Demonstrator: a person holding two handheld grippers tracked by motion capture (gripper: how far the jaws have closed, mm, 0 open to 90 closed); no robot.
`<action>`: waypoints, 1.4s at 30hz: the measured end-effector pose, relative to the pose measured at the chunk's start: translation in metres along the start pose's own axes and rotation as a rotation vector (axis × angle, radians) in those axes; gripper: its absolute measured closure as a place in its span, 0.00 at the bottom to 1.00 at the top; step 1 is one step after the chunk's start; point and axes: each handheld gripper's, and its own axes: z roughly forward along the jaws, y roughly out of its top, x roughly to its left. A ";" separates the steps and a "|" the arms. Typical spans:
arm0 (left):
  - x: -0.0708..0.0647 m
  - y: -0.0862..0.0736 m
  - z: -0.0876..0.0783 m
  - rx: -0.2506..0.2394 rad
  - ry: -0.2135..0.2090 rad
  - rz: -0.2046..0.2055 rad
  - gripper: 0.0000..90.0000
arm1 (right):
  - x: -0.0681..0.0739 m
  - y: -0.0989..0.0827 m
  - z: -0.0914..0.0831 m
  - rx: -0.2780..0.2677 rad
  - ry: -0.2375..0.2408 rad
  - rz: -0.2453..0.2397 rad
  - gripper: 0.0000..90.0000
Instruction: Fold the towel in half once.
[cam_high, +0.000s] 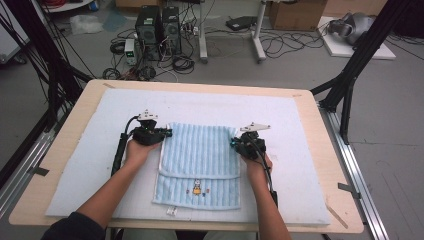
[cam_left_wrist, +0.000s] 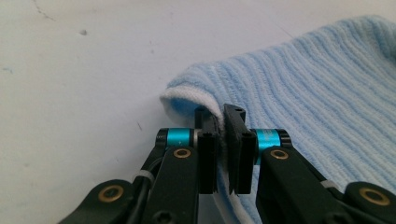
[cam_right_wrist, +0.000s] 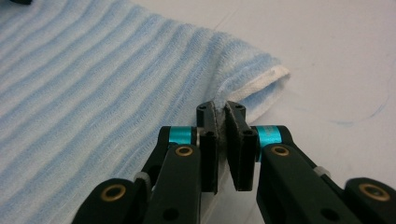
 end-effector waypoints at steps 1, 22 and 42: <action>0.002 0.002 0.001 -0.015 -0.003 -0.001 0.93 | -0.001 0.002 0.002 -0.001 -0.010 -0.006 0.94; 0.017 0.014 0.008 0.002 0.026 -0.074 0.50 | -0.007 0.023 0.018 -0.040 -0.087 0.019 0.72; -0.001 -0.023 -0.054 -0.077 -0.098 0.022 0.41 | 0.006 -0.012 -0.046 -0.102 0.002 0.004 0.47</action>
